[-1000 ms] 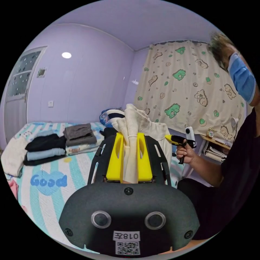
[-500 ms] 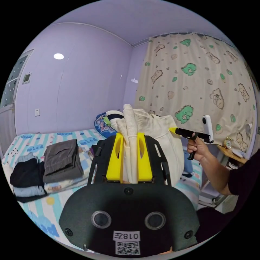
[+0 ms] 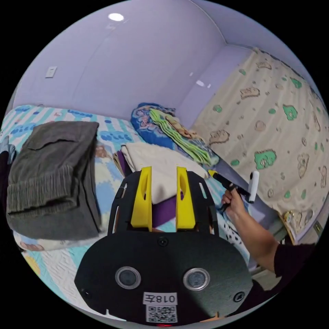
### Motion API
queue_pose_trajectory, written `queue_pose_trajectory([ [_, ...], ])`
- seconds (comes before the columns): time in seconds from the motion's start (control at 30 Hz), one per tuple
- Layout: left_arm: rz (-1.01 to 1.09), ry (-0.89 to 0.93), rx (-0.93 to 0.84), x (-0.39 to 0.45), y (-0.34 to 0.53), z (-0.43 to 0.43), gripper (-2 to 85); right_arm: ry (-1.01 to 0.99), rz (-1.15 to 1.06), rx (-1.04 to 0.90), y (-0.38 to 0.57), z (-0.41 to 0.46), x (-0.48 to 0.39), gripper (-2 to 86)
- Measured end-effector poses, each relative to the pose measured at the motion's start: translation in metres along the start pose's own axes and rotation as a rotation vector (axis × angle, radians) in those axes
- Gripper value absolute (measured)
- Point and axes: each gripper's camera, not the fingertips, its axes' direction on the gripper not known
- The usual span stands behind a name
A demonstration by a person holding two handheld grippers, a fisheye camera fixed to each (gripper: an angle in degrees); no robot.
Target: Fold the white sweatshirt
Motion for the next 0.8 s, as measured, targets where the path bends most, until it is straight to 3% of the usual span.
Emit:
queue_pose_trajectory([
  [0.17, 0.153, 0.164, 0.065, 0.044, 0.093, -0.071, 9.0, -0.094, -0.107, 0.118, 0.091, -0.066, -0.063, 7.5],
  [0.37, 0.373, -0.178, 0.081, 0.123, 0.246, -0.237, 8.6, -0.147, -0.164, 0.213, 0.197, -0.153, -0.177, 7.1],
  [0.5, 0.261, -0.311, 0.028, 0.141, 0.358, -0.342, 8.4, -0.3, -0.172, 0.084, 0.243, -0.161, -0.252, 5.8],
  [0.6, 0.144, -0.381, 0.021, 0.139, 0.426, -0.412, 7.7, -0.535, -0.159, -0.026, 0.265, -0.159, -0.309, 2.2],
  [0.8, -0.089, -0.52, 0.408, 0.106, 0.51, -0.57, 6.4, -0.674, -0.292, -0.092, 0.254, -0.153, -0.429, 0.4],
])
